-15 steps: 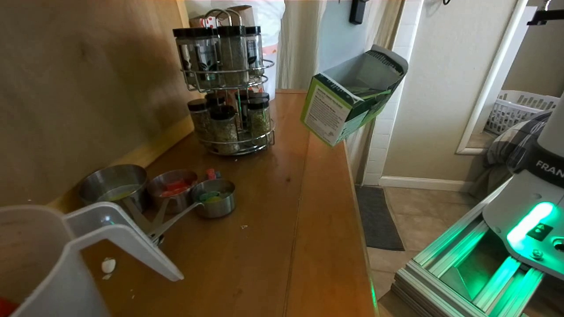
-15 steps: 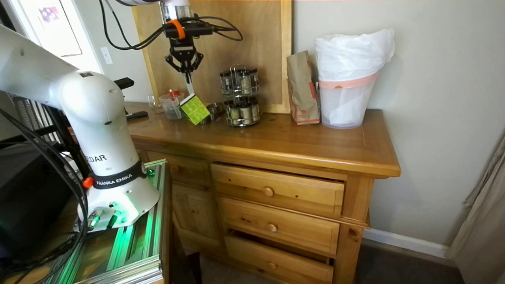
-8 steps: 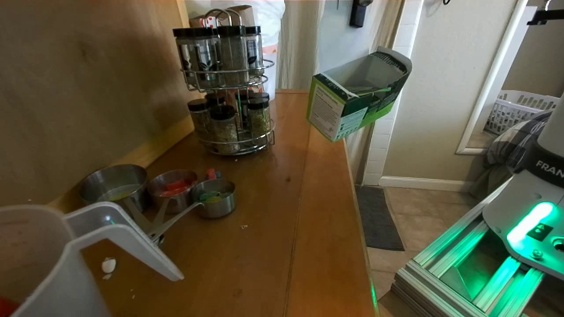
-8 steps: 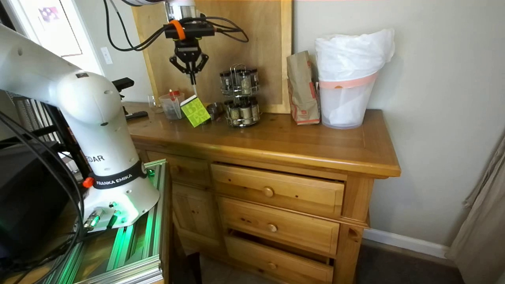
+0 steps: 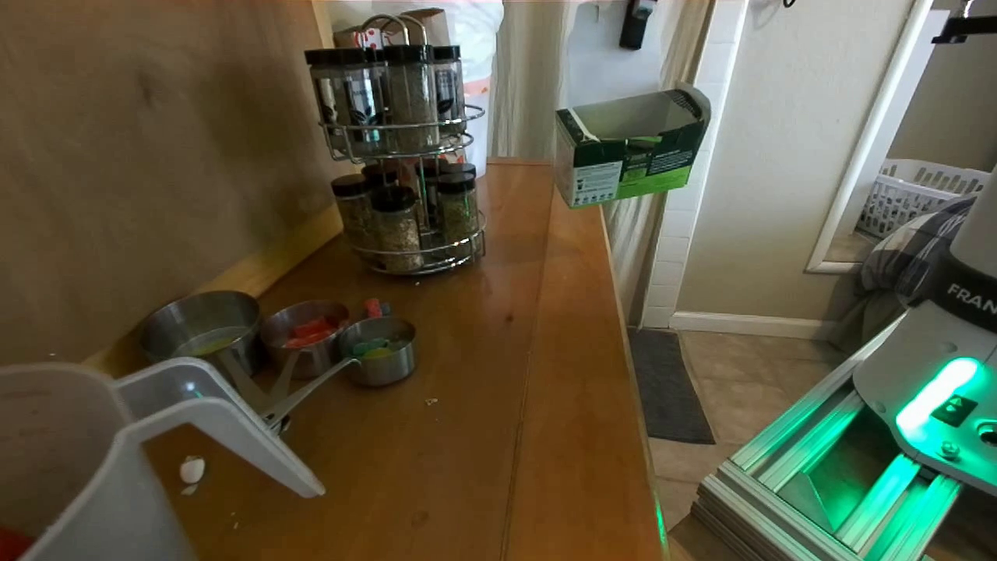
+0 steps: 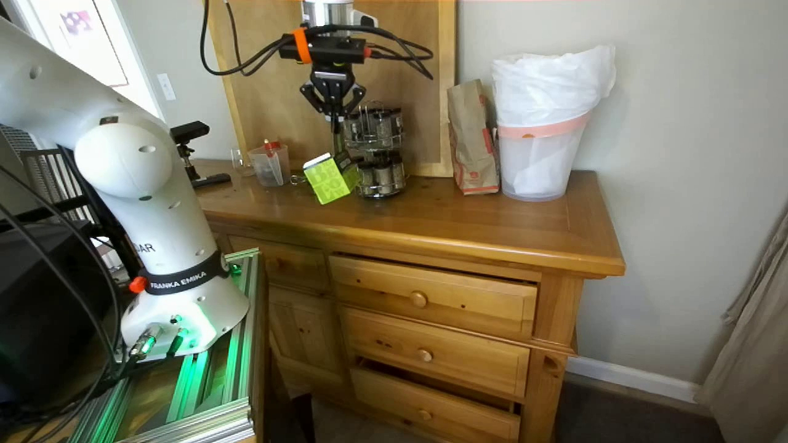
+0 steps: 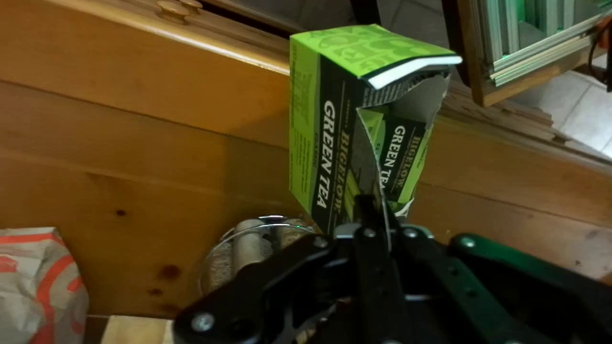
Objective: Move the open package
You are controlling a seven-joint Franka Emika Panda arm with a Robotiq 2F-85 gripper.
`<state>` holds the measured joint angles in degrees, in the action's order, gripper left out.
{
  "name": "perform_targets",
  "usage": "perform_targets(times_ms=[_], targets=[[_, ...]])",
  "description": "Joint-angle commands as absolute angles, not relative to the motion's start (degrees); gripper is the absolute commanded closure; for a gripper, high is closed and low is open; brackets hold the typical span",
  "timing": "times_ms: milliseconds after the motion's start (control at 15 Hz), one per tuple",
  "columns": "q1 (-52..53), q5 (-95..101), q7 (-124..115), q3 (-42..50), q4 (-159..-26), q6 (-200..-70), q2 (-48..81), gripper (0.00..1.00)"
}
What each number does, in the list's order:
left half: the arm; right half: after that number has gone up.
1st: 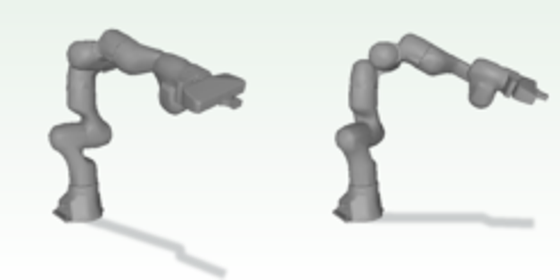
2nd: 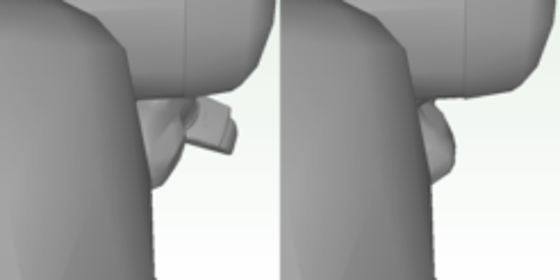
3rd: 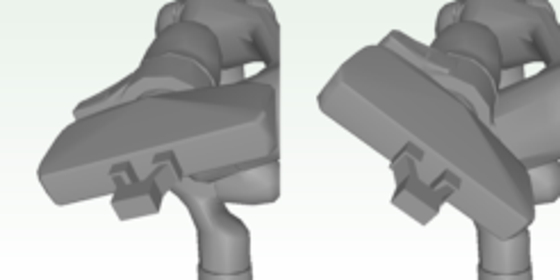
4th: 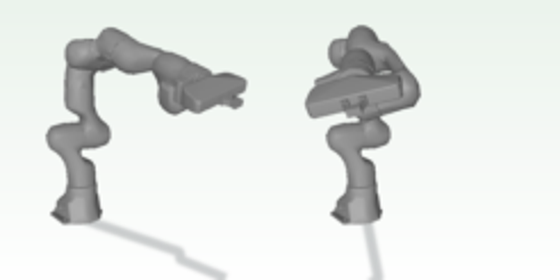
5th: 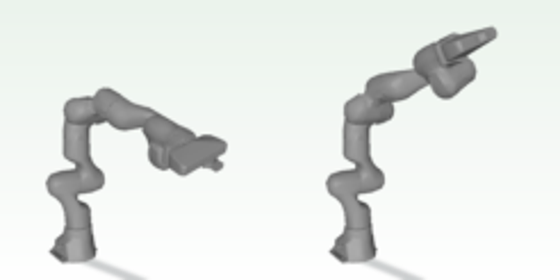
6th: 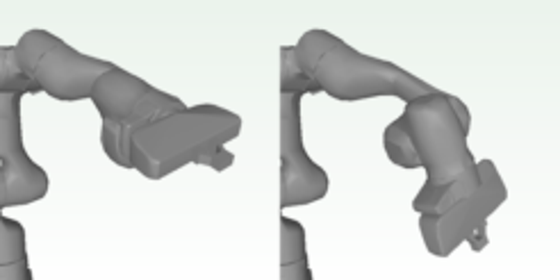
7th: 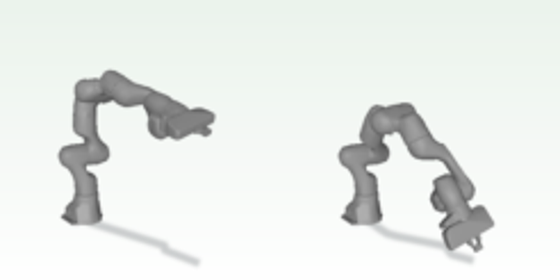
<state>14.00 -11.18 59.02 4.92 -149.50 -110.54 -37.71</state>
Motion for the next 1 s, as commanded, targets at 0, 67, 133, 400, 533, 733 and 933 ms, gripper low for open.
perform_targets(times_ms=[0,67,133,400,533,733,933], targets=[[12.2,-16.1,55.5,7.4,-142.7,-110.2,-28.6,1.0],[12.1,-17.7,55.3,7.8,-141.9,-110.3,-27.4,1.0],[11.6,-15.1,57.4,6.5,-145.6,-110.4,-32.0,0.99],[11.0,-17.1,56.9,6.7,-142.9,-110.4,-27.8,1.0],[10.6,-18.3,57.2,7.7,-141.2,-110.1,-26.1,1.0],[9.0,-18.9,57.6,9.6,-137.8,-109.4,-22.6,1.0],[8.4,-21.6,61.4,11.9,-133.7,-106.9,-17.8,1.0]])
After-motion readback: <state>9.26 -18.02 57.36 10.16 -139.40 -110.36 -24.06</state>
